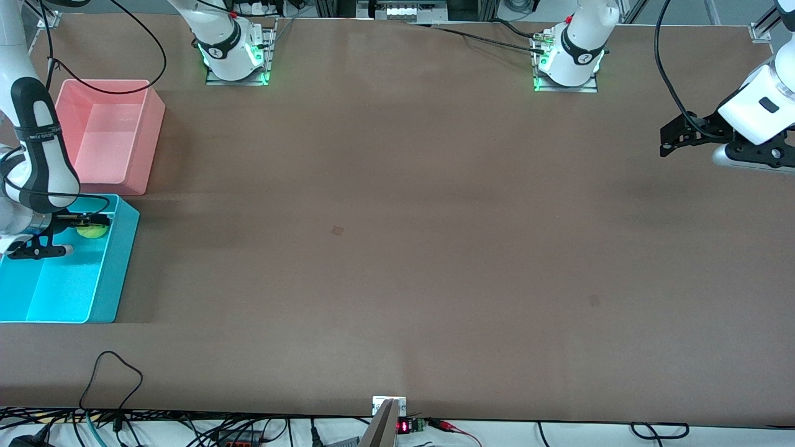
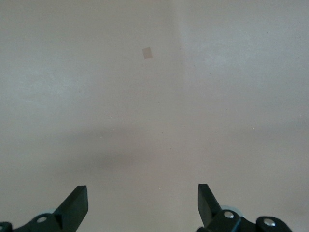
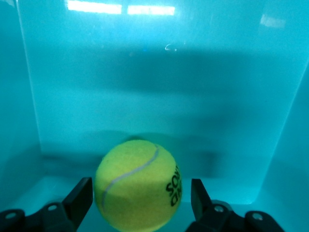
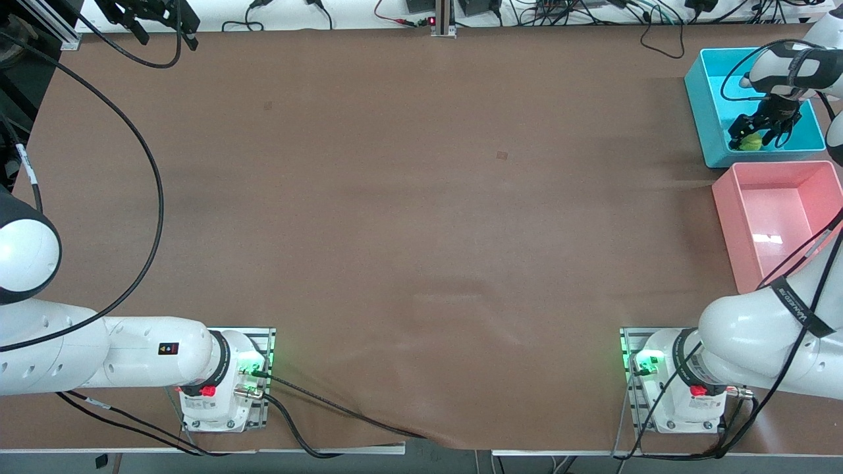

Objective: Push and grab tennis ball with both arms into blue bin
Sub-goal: 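Open the right gripper to drop the ball into the blue bin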

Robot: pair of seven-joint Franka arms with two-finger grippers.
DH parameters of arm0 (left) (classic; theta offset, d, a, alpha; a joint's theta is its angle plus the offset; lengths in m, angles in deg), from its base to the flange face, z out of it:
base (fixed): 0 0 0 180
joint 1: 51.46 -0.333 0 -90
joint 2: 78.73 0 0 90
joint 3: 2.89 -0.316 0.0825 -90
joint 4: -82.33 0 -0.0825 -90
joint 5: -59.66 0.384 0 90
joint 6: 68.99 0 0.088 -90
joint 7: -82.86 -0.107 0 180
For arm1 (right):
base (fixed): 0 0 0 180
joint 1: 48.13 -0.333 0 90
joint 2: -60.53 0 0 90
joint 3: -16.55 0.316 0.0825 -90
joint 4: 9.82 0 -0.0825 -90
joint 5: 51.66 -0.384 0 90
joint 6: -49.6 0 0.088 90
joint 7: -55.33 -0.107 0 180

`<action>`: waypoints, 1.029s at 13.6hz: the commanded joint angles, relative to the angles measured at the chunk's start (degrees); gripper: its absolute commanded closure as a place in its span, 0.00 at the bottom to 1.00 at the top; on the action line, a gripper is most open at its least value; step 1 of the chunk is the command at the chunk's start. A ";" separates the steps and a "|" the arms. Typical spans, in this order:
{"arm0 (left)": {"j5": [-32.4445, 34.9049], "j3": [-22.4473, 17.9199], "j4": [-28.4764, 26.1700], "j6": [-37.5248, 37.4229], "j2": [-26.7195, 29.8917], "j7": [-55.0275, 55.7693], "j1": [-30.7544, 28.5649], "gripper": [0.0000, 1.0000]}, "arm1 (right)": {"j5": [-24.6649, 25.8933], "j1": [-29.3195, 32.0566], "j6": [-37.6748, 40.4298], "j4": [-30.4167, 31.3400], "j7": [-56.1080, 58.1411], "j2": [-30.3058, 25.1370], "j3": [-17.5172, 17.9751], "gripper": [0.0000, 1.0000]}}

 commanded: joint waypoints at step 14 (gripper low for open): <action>-0.57 -0.15 3.57 -2.88 -1.61 -0.49 0.39 0.00 | -5.50 -15.99 17.00 -4.19 -0.43 -27.43 1.92 0.00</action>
